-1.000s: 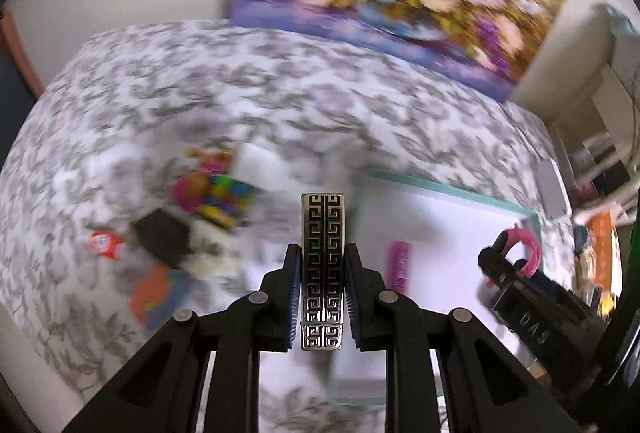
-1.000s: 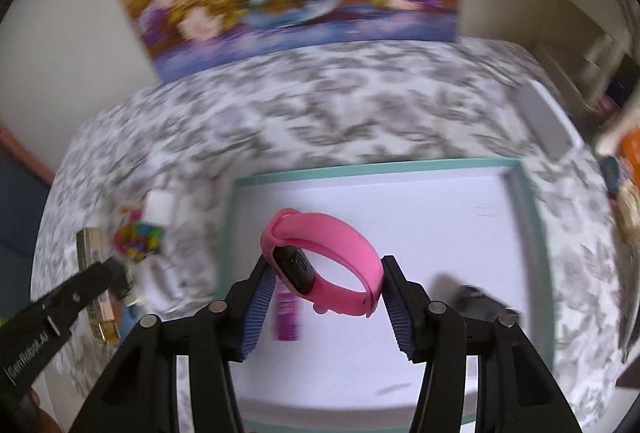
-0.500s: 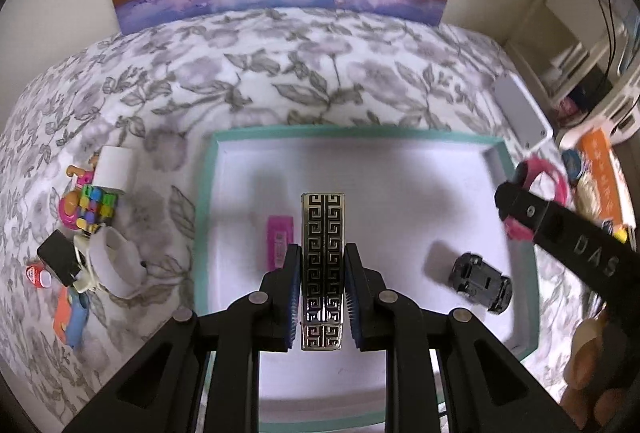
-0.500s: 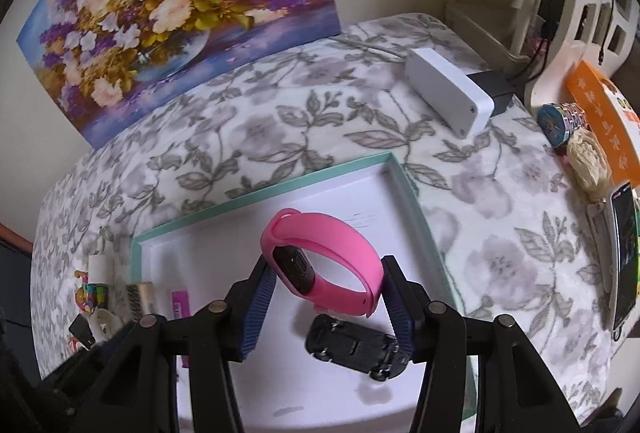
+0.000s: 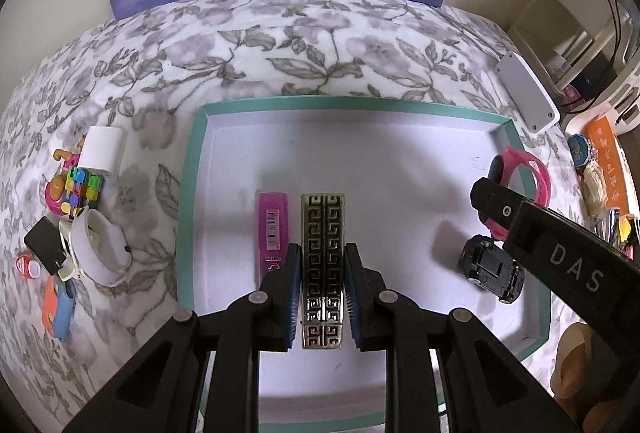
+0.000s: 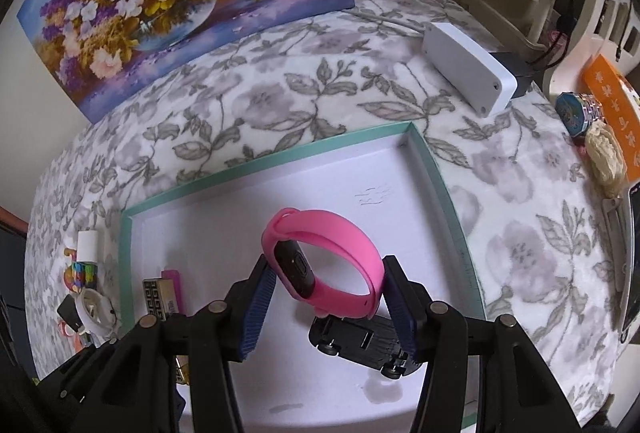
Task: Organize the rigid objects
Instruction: 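Lower the pink band and gold case into the tray and open both grippers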
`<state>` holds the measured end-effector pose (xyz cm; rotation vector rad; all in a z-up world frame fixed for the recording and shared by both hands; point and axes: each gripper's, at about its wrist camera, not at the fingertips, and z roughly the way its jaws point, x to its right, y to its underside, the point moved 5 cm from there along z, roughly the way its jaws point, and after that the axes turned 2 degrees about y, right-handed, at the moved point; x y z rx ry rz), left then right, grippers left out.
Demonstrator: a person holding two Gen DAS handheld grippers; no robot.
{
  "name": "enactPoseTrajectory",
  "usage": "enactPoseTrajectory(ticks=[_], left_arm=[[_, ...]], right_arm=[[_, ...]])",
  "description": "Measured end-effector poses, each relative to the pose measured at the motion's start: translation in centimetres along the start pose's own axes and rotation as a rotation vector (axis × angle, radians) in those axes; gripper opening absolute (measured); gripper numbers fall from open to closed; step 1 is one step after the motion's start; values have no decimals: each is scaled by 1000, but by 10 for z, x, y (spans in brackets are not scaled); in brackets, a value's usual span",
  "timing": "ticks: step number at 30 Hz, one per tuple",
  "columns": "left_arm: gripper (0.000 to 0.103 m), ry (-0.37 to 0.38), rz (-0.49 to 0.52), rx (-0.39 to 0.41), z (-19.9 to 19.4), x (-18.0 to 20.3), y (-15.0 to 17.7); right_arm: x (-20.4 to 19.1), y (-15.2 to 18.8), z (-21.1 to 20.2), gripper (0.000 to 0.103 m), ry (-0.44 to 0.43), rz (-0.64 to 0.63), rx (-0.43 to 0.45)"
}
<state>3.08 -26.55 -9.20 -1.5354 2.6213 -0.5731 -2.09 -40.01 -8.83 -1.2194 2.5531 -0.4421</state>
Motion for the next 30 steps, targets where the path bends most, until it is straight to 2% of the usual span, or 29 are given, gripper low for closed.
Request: enactPoseTrajectory(ticks=[4,6,10,12,14,16,18,20,26,28,30], left_arm=[[23,6,-4,12,-5,-2,-3],[33,3,-16,16,-7,-4,-4],[39,0,-60,21,-10,-14,-6],[48,-2,-90,28,-13,-22,-7],[55,-7,-122,37,-17,-31,-9],[59,-23,-152,46,-20,-41,-11],[64,-34,-179,52,-22,-51,-12],[68,-43,-215,54,-24,-62,-12],[74,-77,-300,50,-23,-92,-8],[79,-88,-325,51,-23,-99,-7],[88,-102,-339,56,-22,-104,-6]], right_arm=[[-2,0,-1,60,-2,-7,2],[-4,-1,-2,69,3,-21,7],[-7,-2,-5,71,5,-26,19],[-5,-3,-6,81,8,-23,22],[-5,-4,-7,84,9,-18,29],[-5,-5,-8,87,11,-15,30],[-6,-5,-8,97,19,-21,33],[-8,-4,-8,101,29,-34,37],[-9,-4,-7,103,59,-54,41],[-9,-3,-6,103,64,-57,38],[-11,-2,-5,103,69,-63,35]])
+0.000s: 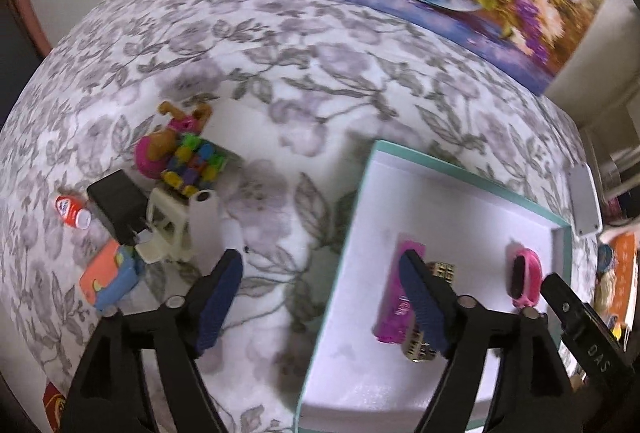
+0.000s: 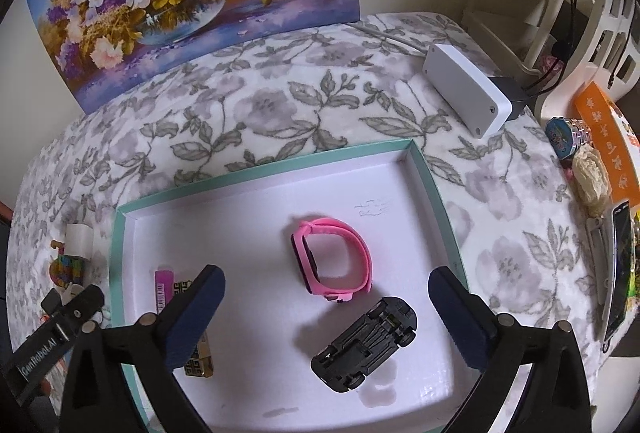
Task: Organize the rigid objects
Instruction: 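Lower the pink band and gold case into the tray and open both grippers, then withdraw both grippers from the tray toward the object pile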
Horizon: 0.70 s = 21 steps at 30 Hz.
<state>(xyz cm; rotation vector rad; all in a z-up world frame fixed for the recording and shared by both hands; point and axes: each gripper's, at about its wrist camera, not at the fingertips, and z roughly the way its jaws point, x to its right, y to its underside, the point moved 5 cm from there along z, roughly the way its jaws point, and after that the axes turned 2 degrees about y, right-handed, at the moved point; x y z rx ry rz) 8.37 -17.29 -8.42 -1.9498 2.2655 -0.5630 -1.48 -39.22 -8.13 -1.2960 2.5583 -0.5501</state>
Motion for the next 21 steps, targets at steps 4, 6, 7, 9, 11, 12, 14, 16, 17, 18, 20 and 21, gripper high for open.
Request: enactPoseTrajectory(ticks=[4,6,7,9,11,12,14,16,17,18,20,21], left_arm=[[95,-75,-13,27,2,-13,-2],[99,-89,-27,26,3,-21,-3],[99,-90,-37,24,4,-24,-3],[99,-89,-65,17,4,-34,-4],[99,-94,-93,13,3,-44,-5],[99,-100,-102,14,2,-49,-6],[99,-129,-119,20,-3,-63,-8],[99,-154,-136,29,-8,-77,-10],[99,-162,-145,33,-11,-83,-11],[99,-169,-153,35,-14,-89,-12],[99,-181,-174,41,-20,-103,-12],[99,-184,-181,44,-22,-107,-13]], right_arm=[[-8,2,0,103,20,-32,0],[-15,3,-2,103,33,-52,2],[-18,3,-3,103,35,-58,1],[-29,5,-5,103,29,-72,2],[-42,7,-8,103,11,-88,3],[-47,9,-9,103,0,-92,4],[-60,12,-13,103,-28,-99,5],[-71,14,-16,103,-42,-116,8],[-77,16,-17,103,-47,-131,11],[-83,18,-19,103,-50,-146,13],[-95,21,-22,103,-53,-172,18],[-99,22,-24,103,-55,-182,19]])
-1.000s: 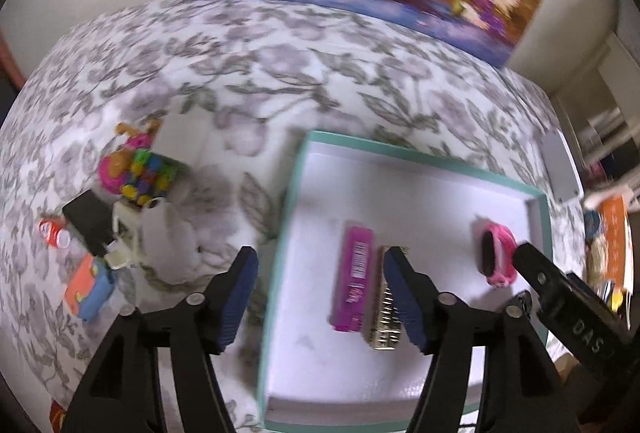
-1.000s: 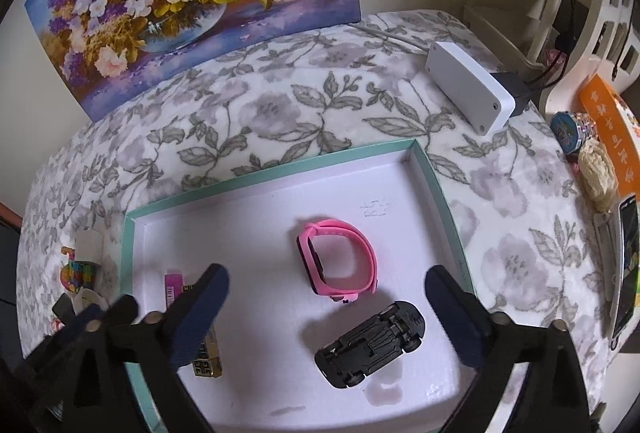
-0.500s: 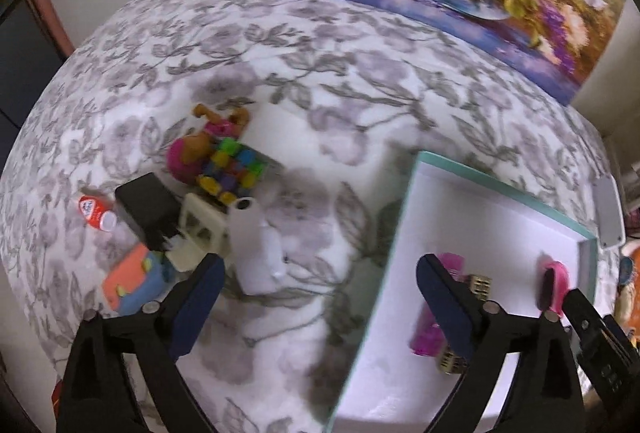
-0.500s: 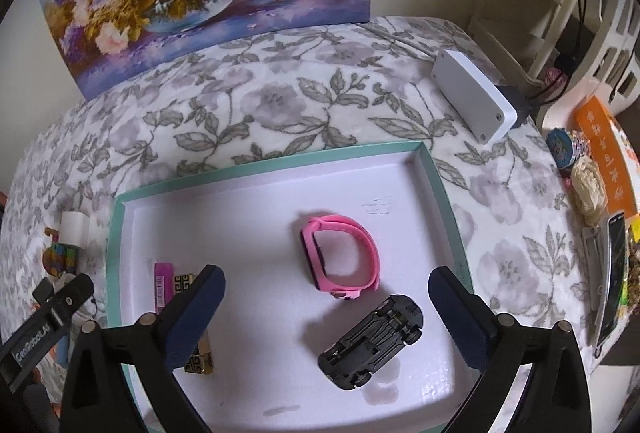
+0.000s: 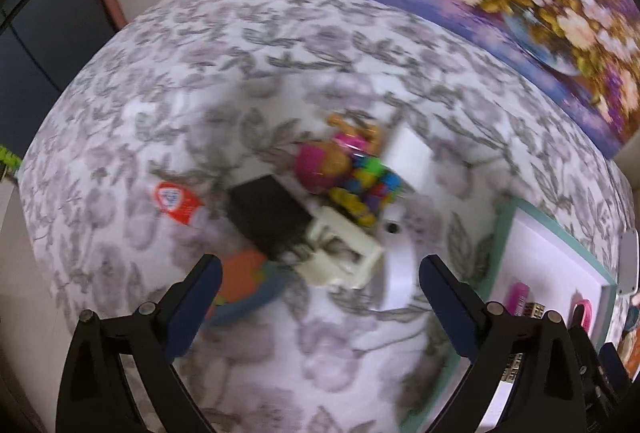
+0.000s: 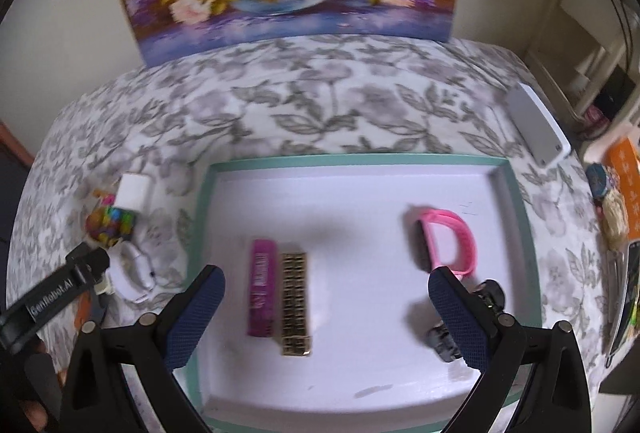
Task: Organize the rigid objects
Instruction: 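Withdraw both grippers from the tray toward the object pile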
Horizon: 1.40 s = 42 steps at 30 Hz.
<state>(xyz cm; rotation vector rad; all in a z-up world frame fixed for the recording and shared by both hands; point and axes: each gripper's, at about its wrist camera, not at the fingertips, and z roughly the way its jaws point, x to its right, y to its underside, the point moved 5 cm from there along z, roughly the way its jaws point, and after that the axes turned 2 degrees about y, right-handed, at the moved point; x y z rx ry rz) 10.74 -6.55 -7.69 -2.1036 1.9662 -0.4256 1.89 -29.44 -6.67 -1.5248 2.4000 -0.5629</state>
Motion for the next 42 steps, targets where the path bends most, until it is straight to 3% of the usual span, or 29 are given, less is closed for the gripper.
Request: enactPoseTrajectory(ticks=[9,25,34,39,42], left_arm=[[99,1,-20,24,-14,-32,-6],[99,-8,-132,-33,-1,-108,6],[99,9,-130,-134,27,-107,16],[99,18,-202,-137,30,-124,14],[99,3,-246,-136,31,-137,14]], right_arm=[[-47,9,-8,103,-51,-76,-4],[-126,38,2,103,-152,-173,-79],[-147,54,23,103,-123,-227,-133],[-156,64,31,103,-138,-246,-164],[-163,67,33,103,-97,-279,-153]])
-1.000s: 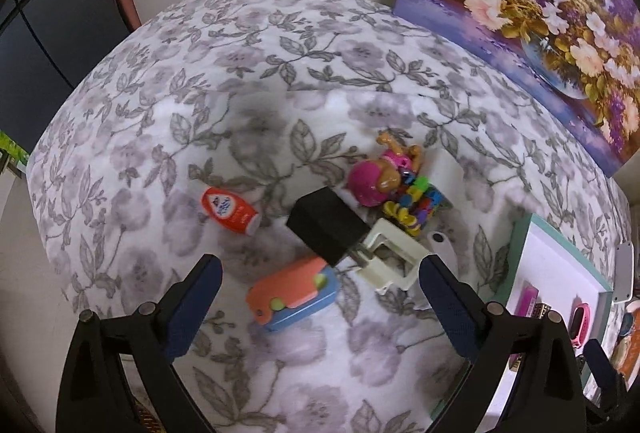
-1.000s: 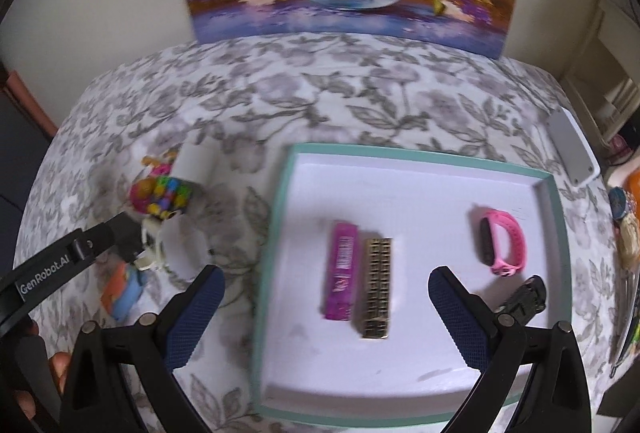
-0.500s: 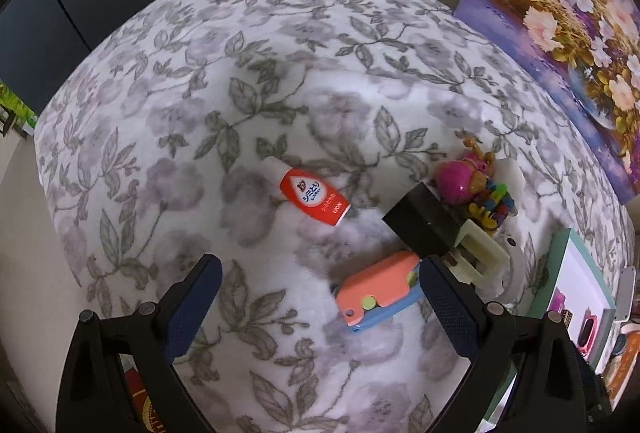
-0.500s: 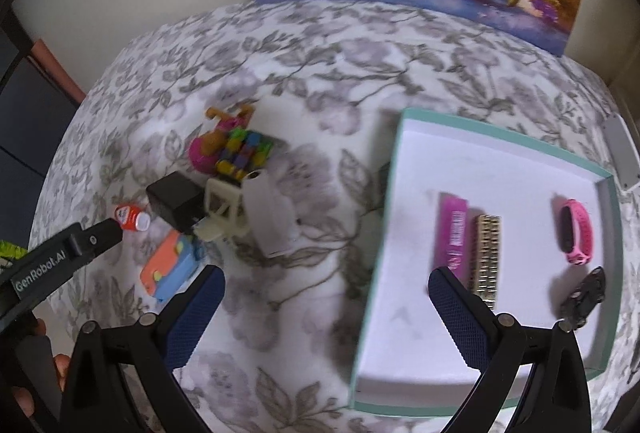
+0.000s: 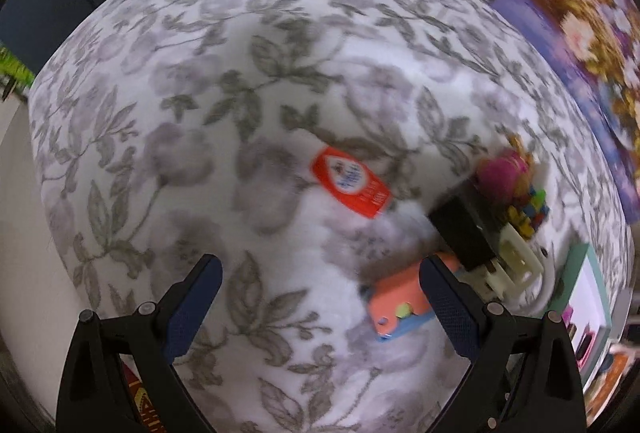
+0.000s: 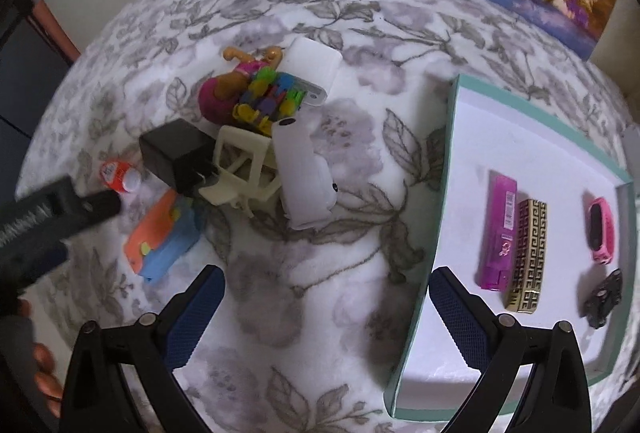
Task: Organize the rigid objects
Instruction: 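Withdraw both grippers from the tray toward the object pile, then close the right gripper on the orange-blue box while the left grasps the red bottle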
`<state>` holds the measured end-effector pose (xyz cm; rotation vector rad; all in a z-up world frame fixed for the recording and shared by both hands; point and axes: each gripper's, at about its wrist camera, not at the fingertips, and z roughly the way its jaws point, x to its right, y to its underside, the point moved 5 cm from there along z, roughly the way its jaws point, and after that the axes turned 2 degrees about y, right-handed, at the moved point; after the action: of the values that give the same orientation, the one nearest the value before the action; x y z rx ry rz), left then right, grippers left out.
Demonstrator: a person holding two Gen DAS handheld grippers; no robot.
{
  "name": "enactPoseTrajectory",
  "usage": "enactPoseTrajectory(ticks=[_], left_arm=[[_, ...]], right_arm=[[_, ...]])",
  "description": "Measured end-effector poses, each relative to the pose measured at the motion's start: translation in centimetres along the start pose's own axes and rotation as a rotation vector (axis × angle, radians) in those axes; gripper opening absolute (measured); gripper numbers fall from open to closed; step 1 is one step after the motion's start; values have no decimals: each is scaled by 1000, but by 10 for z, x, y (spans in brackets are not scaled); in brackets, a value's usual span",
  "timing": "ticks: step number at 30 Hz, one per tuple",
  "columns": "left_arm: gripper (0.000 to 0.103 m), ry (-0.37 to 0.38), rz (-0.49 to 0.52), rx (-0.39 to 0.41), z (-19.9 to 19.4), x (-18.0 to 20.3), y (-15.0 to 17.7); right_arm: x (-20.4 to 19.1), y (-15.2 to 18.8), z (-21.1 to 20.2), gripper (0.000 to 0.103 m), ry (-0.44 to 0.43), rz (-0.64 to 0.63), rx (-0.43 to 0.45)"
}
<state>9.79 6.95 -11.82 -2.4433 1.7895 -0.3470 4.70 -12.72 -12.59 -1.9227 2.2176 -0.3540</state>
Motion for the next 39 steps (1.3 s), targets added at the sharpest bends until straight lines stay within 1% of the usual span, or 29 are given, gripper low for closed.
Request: enactPoseTrajectory(ticks=[4,10,14,20,25,30,33,37,39], left_arm=[[99,4,-57,-6,2,-14,-4],[99,6,-116,1,-2,-34,-7],[99,0,-142,2,-4,-47,-6],[99,5,-193,-8,-4,-61,-4],[99,29,-212,-15,-2,-64,-6],[99,39,-214,-29,1,-70,-3],[99,28,-210,-33,6,-77,-5],[99,-15,-206,-14,10,-94,-14],[99,-7,-213,-13,11,-97,-15]], right_arm=[[-2,0,1,103,21,0,4],[-14,-9,-15,103,-23,-13,59],[-37,-7,-11,103,-99,-54,42],[-68,1,5,103,-126,-149,15],[-82,9,17,103,-119,-208,-2],[-94,12,27,103,-118,-232,-8],[-101,9,37,103,-109,-231,-3],[-108,2,45,102,-92,-234,25],[-114,-3,47,102,-95,-237,37]])
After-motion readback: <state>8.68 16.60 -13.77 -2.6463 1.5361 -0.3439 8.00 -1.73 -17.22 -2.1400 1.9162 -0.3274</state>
